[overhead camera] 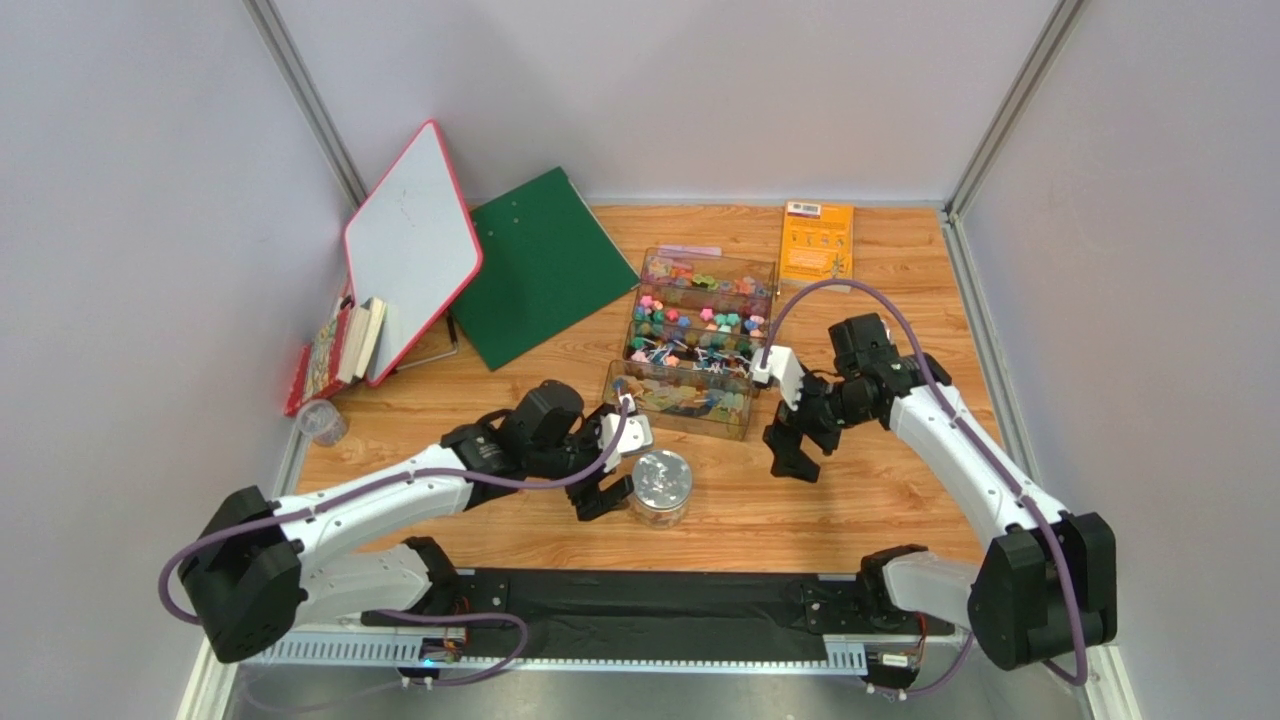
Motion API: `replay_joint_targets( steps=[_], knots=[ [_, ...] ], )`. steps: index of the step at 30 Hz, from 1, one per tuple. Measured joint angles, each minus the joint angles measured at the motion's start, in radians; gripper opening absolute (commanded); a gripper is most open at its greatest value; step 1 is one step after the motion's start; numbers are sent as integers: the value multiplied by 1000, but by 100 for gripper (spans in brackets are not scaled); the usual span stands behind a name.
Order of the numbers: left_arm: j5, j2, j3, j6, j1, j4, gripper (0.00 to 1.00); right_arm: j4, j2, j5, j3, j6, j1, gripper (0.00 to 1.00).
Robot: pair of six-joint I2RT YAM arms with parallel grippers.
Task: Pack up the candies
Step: Move the packing bottle to the center of the board.
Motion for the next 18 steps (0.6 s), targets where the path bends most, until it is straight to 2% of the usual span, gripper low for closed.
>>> replay_joint_targets(
  steps=[7,11,14,18],
  knots=[
    [14,145,25,-13,-23,9,83,-61,-124,-11,-35,-63,-1,100],
    [46,231,44,-20,-34,56,76,-94,-154,-10,-34,-91,-1,100],
    [56,249,23,-34,-59,132,81,-113,-173,-11,-38,-115,-2,100],
    [57,274,-45,-85,-84,304,83,-118,-227,-34,-88,-161,-18,100]
  ],
)
